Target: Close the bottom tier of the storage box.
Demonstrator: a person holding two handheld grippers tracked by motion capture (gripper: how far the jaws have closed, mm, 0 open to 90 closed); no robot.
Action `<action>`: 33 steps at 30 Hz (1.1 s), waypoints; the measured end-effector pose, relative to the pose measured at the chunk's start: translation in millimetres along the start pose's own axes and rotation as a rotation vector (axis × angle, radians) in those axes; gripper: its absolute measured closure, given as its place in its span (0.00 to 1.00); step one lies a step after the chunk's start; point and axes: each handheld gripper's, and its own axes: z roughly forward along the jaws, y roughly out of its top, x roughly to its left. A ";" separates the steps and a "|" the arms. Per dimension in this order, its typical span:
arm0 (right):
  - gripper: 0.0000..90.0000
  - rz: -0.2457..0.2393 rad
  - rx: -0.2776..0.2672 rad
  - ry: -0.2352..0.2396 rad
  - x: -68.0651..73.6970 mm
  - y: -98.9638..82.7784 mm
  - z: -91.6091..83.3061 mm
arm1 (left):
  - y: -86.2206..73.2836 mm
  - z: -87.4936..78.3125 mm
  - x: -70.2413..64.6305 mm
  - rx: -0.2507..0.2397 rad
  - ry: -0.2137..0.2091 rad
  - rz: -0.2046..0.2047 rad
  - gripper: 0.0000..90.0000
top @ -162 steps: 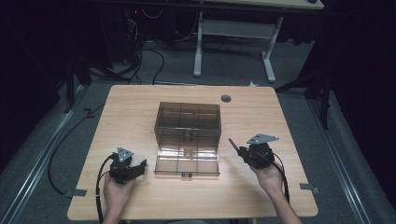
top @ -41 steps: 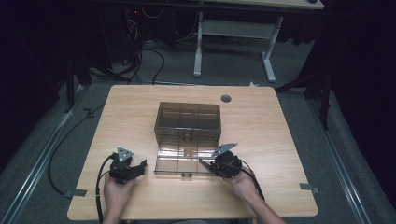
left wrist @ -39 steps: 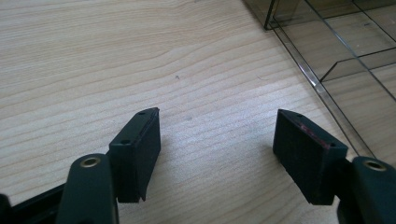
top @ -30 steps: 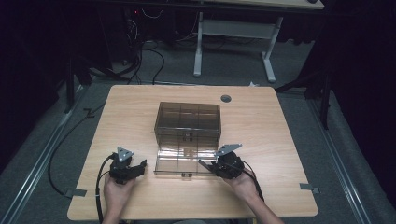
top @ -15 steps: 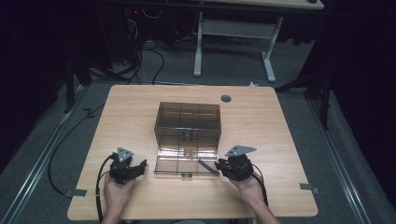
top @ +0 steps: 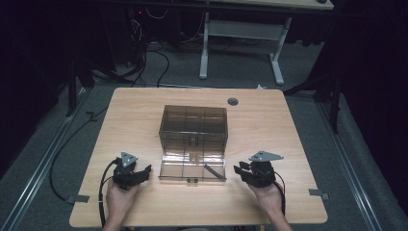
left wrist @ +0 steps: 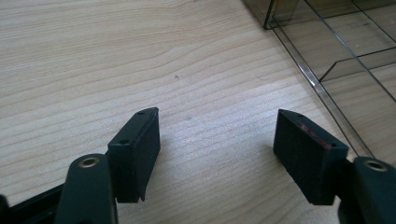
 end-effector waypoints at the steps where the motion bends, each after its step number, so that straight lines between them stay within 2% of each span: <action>1: 0.75 -0.002 -0.002 -0.002 0.7 -2.3 -0.6 | -0.1 0.0 0.0 0.001 0.002 0.003 0.35; 4: 0.75 -0.001 -0.027 -0.002 -1.0 -8.4 -2.6 | -0.4 0.9 -1.5 -0.008 0.020 -0.006 0.36; 8: 0.75 0.032 -0.074 0.003 -7.4 -15.1 -7.9 | -0.5 1.0 -1.8 -0.010 0.021 -0.007 0.36; 11: 0.75 0.028 -0.053 0.013 -9.3 -21.3 -3.2 | -0.5 -0.3 -1.5 0.002 -0.002 0.010 0.39; 14: 0.75 0.022 -0.053 0.026 -9.0 -27.5 -1.0 | 0.2 -0.3 -4.4 0.018 -0.007 0.017 0.44; 16: 0.75 0.033 -0.048 0.038 -9.0 -31.4 0.3 | -0.5 -0.5 -7.1 0.021 -0.012 0.036 0.44; 19: 0.75 0.046 -0.023 0.053 -10.7 -35.4 4.0 | -0.8 -3.6 -10.8 0.018 -0.027 0.041 0.45; 23: 0.77 0.031 -0.016 0.057 -8.6 -34.9 4.7 | 0.8 -9.2 -11.0 0.031 -0.033 0.044 0.45; 26: 0.80 0.008 -0.007 0.080 -4.9 -33.1 5.0 | 2.3 -15.7 -10.7 0.032 -0.043 0.043 0.44; 27: 0.81 -0.013 -0.004 0.082 -3.9 -32.9 5.7 | 2.1 -17.2 -10.1 0.032 -0.030 0.048 0.43; 31: 0.81 -0.015 -0.005 0.104 -1.5 -32.5 7.8 | -0.6 -26.6 -7.1 0.050 -0.020 0.057 0.41; 33: 0.81 -0.032 0.008 0.102 -2.2 -31.2 10.4 | -1.6 -29.4 -4.2 0.062 -0.026 0.040 0.41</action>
